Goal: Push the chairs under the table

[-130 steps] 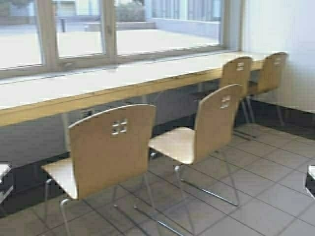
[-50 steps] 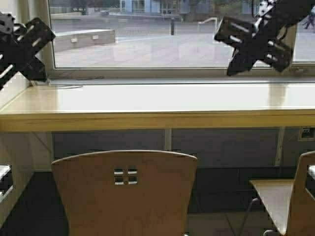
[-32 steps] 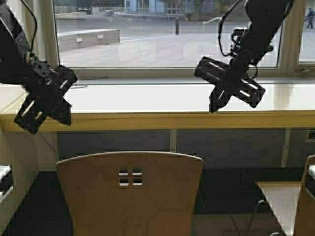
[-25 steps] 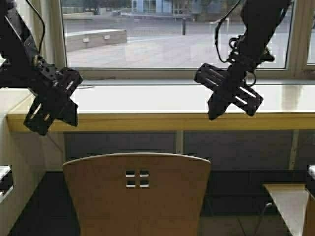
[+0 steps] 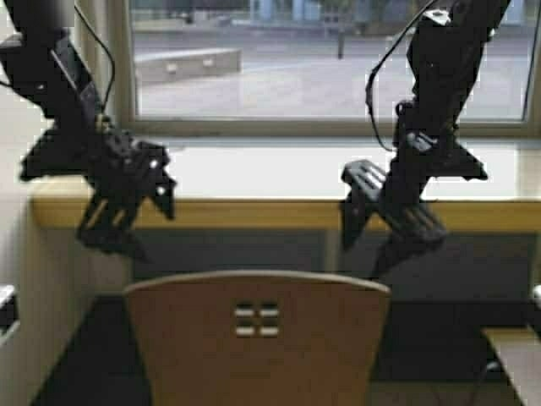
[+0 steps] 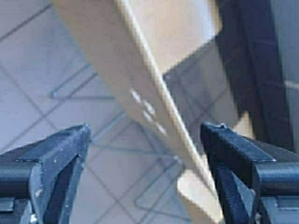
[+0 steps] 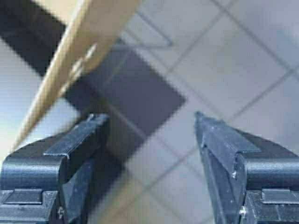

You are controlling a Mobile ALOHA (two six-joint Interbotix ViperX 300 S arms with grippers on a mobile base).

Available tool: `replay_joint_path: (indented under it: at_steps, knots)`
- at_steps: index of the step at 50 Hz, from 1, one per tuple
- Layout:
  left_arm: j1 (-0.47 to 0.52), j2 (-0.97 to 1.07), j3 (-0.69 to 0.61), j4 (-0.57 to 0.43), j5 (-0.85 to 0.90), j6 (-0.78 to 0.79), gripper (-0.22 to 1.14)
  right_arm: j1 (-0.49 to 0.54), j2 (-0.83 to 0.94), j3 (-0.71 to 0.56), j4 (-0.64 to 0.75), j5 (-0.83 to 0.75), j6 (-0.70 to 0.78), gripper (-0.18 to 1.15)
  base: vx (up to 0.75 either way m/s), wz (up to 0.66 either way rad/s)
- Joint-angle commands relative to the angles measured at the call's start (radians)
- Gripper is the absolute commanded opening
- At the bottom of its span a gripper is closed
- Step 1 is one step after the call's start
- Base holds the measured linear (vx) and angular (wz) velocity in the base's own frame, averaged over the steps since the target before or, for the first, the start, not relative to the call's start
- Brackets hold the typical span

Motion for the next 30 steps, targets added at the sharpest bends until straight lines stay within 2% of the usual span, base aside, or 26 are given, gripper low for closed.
replay_joint_path:
  at_steps: [1, 8, 15, 30]
  knots:
    - [-0.003, 0.021, -0.048, -0.035, 0.008, -0.021, 0.99, -0.006, 0.006, -0.034, 0.11, -0.032, 0.003, 0.9, 0.03, 0.03]
    - [-0.003, 0.114, -0.126, -0.126, 0.031, -0.028, 0.99, -0.006, 0.052, -0.106, 0.218, -0.051, 0.0, 0.9, 0.01, 0.01]
    - [-0.002, 0.195, -0.201, -0.193, 0.041, -0.028, 0.99, -0.029, 0.112, -0.19, 0.23, -0.048, -0.005, 0.9, 0.0, -0.01]
    - [0.011, 0.311, -0.353, -0.224, 0.041, -0.025, 0.99, -0.078, 0.235, -0.304, 0.232, -0.018, -0.002, 0.9, 0.0, 0.0]
